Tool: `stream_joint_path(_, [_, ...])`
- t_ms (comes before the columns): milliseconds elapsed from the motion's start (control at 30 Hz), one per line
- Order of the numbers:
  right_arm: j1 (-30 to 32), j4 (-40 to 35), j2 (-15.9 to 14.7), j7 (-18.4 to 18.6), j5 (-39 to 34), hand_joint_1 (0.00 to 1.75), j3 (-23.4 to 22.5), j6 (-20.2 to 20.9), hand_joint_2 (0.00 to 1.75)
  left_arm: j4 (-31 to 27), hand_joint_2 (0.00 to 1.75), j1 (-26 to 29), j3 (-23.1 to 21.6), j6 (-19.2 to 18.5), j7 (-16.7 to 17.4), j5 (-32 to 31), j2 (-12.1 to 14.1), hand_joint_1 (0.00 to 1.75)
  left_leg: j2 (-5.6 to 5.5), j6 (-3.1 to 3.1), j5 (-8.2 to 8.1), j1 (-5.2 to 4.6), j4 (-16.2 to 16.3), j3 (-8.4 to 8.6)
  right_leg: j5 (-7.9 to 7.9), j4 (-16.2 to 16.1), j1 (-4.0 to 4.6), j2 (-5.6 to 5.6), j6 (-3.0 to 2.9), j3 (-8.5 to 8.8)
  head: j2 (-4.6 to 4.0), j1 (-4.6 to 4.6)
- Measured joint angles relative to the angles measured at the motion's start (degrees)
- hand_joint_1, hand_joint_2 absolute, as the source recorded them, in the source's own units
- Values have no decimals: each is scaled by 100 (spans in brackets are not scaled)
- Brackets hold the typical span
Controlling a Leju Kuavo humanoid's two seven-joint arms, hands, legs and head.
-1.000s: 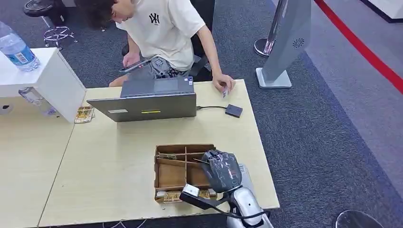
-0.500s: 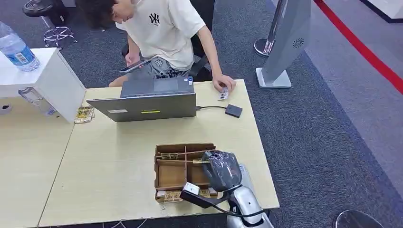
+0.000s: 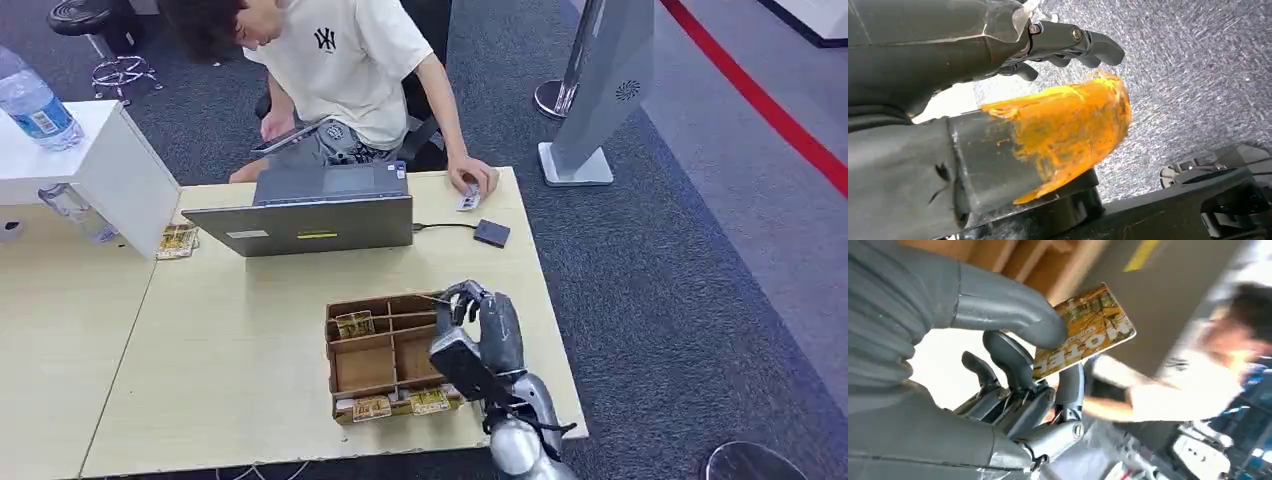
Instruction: Pass the card to the sensor for recognition and then transmit it.
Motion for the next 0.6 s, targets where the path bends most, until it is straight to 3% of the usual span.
stream_joint_path(167, [106, -803, 0, -177, -1186, 175, -240, 570, 175, 0, 0, 15, 0, 28, -7, 30, -2, 0, 0, 0, 0, 0, 0, 0, 0, 0, 0, 0, 0, 0, 0, 0])
stream_joint_path(600, [169, -1166, 0, -352, -1220, 175, -430, 674, 175, 0, 0, 12, -7, 24, -7, 13, -7, 0, 0, 0, 0, 0, 0, 0, 0, 0, 0, 0, 0, 0, 0, 0])
